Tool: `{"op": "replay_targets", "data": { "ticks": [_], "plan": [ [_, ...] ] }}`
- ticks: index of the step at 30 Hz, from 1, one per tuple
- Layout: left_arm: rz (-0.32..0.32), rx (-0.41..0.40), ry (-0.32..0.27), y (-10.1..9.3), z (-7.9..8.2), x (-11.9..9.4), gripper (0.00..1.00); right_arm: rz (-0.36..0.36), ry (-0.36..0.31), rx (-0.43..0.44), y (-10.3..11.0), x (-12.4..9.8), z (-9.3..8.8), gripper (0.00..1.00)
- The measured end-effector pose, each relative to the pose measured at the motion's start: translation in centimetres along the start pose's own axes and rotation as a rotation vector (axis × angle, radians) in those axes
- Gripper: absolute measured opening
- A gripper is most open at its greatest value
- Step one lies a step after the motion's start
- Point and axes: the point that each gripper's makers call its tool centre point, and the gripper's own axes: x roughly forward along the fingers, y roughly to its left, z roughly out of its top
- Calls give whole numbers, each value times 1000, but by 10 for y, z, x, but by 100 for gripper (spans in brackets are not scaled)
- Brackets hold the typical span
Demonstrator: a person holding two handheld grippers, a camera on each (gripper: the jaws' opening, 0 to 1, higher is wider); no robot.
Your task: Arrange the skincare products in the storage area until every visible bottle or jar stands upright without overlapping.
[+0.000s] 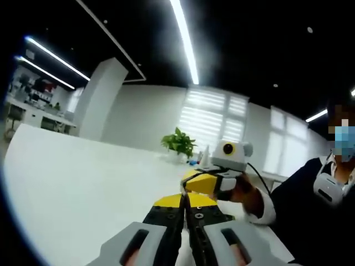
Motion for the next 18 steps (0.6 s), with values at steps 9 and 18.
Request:
{"op": "replay_targets", "data": {
  "ticks": [9,18],
  "plan": [
    [38,29,74,0,-16,6,0,-30,93,-72,0,-1,-13,0],
    [58,45,171,3,-36,10,0,-21,191,-116,-5,-3,-34,0]
  ]
}}
